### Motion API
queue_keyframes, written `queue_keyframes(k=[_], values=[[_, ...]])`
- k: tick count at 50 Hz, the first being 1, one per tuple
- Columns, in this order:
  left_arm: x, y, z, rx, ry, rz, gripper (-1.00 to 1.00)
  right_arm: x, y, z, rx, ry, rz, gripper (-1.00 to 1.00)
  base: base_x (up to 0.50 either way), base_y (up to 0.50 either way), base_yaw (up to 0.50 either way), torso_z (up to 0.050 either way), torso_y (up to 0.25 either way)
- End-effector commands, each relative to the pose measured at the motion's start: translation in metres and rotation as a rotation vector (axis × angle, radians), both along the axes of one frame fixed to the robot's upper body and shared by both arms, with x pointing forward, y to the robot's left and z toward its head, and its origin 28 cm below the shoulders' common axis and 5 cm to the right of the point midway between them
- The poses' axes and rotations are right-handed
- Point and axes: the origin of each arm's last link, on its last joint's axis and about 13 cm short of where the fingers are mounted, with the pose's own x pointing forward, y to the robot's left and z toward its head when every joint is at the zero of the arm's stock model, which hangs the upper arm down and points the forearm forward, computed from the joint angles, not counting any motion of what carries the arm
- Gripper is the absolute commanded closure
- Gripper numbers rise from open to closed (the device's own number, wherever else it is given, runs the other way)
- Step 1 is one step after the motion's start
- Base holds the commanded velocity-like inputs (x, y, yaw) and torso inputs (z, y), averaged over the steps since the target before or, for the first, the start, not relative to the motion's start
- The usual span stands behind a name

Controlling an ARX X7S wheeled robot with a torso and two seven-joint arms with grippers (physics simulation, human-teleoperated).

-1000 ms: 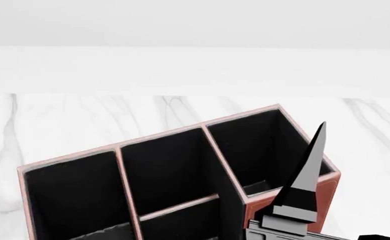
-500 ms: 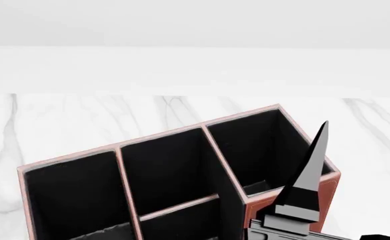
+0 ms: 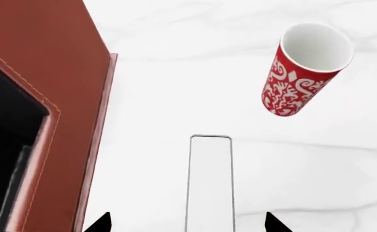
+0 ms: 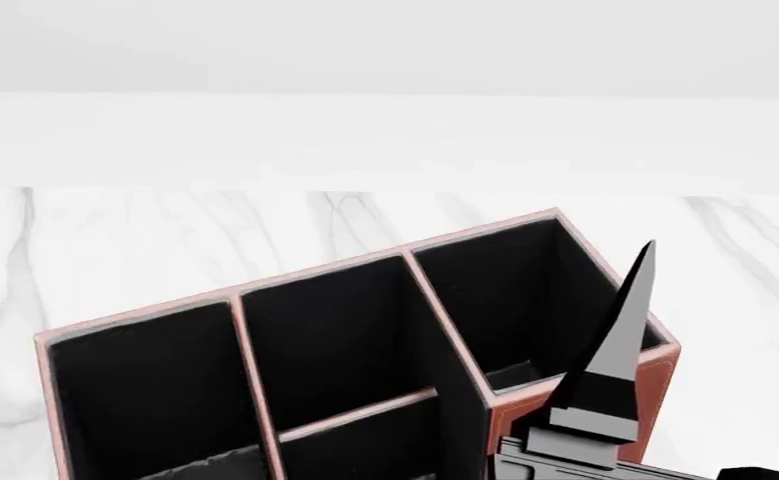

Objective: Pick up the book and place it in the front compartment of the caddy.

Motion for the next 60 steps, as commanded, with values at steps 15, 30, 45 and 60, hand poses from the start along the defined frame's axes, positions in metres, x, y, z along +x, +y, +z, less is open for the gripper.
queue_keyframes(k=[15, 30, 45, 60], values=[[0.001, -0.018, -0.022, -0.005, 0.006, -0.009, -1.00, 0.003, 0.000, 0.000, -0.044, -0.031, 0.011, -1.00, 0.00, 0.00, 0.00, 0.000, 0.000], [-0.001, -0.022, -0.034, -0.008, 0.021, -0.025, -1.00, 0.002, -0.001, 0.001, -0.041, -0.034, 0.009, -1.00, 0.00, 0.00, 0.00, 0.000, 0.000], [-0.002, -0.021, -0.041, 0.011, 0.021, -0.039, 1.00, 0.002, -0.002, 0.001, -0.038, -0.035, 0.007, -1.00, 0.00, 0.00, 0.00, 0.000, 0.000], [0.005, -0.017, -0.025, 0.009, -0.003, -0.069, 1.00, 0.002, -0.001, 0.000, -0.036, -0.034, 0.009, -1.00, 0.00, 0.00, 0.00, 0.000, 0.000]])
